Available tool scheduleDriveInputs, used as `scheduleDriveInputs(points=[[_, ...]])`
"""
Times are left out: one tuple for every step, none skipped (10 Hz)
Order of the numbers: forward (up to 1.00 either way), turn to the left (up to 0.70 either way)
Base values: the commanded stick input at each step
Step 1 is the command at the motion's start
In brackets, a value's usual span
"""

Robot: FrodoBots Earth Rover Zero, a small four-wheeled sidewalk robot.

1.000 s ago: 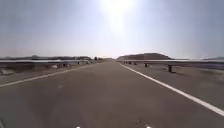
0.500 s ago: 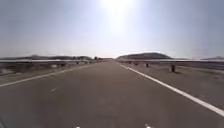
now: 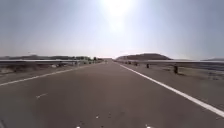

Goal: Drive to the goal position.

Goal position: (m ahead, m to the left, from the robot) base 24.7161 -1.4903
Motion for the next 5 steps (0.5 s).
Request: scheduleDriveInputs(points=[[0.70, 0.00], [0.70, 0.00], [0.70, 0.00], [0.70, 0.00], [0.70, 0.00]])
